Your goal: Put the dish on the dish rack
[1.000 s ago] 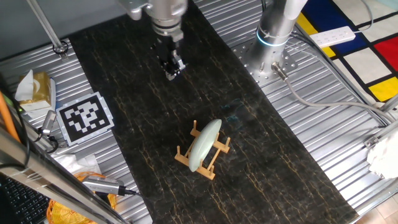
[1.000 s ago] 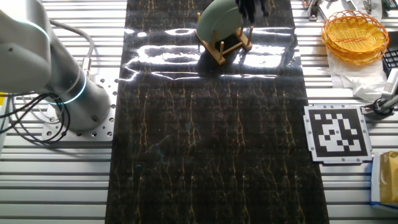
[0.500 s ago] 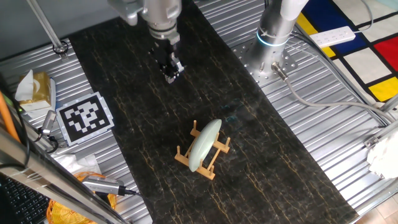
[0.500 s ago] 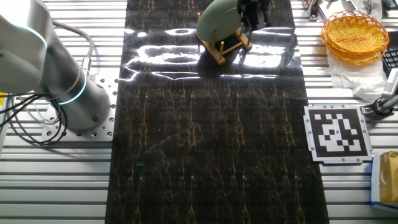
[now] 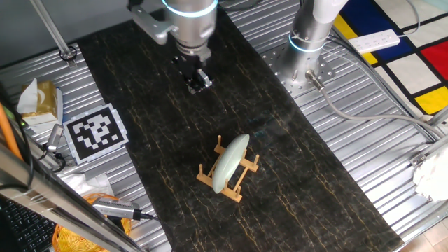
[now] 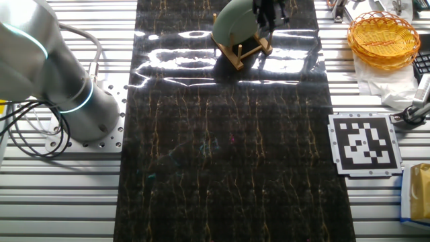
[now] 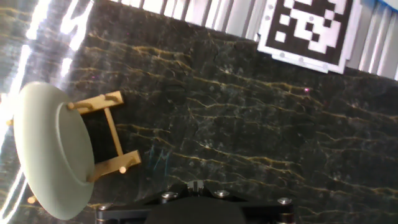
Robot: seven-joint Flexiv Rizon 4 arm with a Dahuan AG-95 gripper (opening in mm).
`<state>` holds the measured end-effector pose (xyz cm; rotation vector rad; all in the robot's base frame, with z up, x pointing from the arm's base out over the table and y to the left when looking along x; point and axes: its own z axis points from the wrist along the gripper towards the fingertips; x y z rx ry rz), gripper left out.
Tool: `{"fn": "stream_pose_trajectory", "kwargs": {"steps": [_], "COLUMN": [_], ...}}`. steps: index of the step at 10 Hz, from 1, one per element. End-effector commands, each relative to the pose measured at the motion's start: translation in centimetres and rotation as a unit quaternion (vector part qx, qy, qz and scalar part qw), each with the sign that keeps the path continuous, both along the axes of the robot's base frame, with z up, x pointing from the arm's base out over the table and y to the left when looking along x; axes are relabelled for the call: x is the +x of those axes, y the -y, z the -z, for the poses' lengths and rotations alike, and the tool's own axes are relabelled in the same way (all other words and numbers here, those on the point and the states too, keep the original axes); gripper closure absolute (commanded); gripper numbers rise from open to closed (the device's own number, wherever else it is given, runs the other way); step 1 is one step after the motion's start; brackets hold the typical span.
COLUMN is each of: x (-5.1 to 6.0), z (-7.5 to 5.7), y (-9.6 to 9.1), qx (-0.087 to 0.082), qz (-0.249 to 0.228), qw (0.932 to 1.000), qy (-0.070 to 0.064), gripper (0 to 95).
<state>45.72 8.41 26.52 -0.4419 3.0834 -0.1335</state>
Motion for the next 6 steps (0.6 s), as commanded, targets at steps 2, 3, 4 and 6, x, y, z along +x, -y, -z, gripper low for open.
{"fn": "stream_pose_trajectory", "kwargs": {"steps": [2, 3, 4, 6], "x": [-1.45, -1.88, -1.95, -1.89], "z": [0.56, 0.77, 0.81, 0.91], "y": [0.13, 0.08, 0.07, -0.05], "qx": [0.002, 0.002, 0.002, 0.001], "qz": [0.006, 0.004, 0.003, 0.003], "qw": [0.9998, 0.9996, 0.9995, 0.9995], "qy": [0.018, 0.028, 0.031, 0.032], "gripper": [95.0, 95.0, 95.0, 95.0]}}
